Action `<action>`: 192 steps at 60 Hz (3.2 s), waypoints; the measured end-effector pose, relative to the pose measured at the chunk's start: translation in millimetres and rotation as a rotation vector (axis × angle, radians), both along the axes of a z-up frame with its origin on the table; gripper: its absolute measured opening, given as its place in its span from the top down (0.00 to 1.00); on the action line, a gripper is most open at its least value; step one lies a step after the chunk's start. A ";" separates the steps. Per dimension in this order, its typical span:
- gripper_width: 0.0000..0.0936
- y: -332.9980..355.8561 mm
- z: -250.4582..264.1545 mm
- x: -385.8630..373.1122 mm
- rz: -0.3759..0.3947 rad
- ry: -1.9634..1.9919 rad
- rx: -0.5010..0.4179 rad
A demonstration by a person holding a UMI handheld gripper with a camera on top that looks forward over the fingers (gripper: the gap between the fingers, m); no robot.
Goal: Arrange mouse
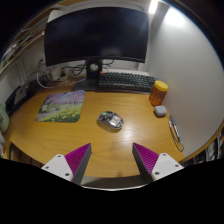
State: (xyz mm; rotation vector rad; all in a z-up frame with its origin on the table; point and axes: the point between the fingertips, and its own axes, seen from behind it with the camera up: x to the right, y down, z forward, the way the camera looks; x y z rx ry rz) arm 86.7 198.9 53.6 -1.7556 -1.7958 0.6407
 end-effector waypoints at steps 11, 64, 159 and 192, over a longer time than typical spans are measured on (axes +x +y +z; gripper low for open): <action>0.09 19.2 -23.1 -30.5 -0.039 0.067 0.002; 0.08 33.9 -65.1 -173.7 -0.023 0.159 0.015; 0.09 -248.8 12.7 -151.3 0.019 0.029 -0.066; 0.09 -192.0 96.0 -43.0 -0.023 0.028 -0.001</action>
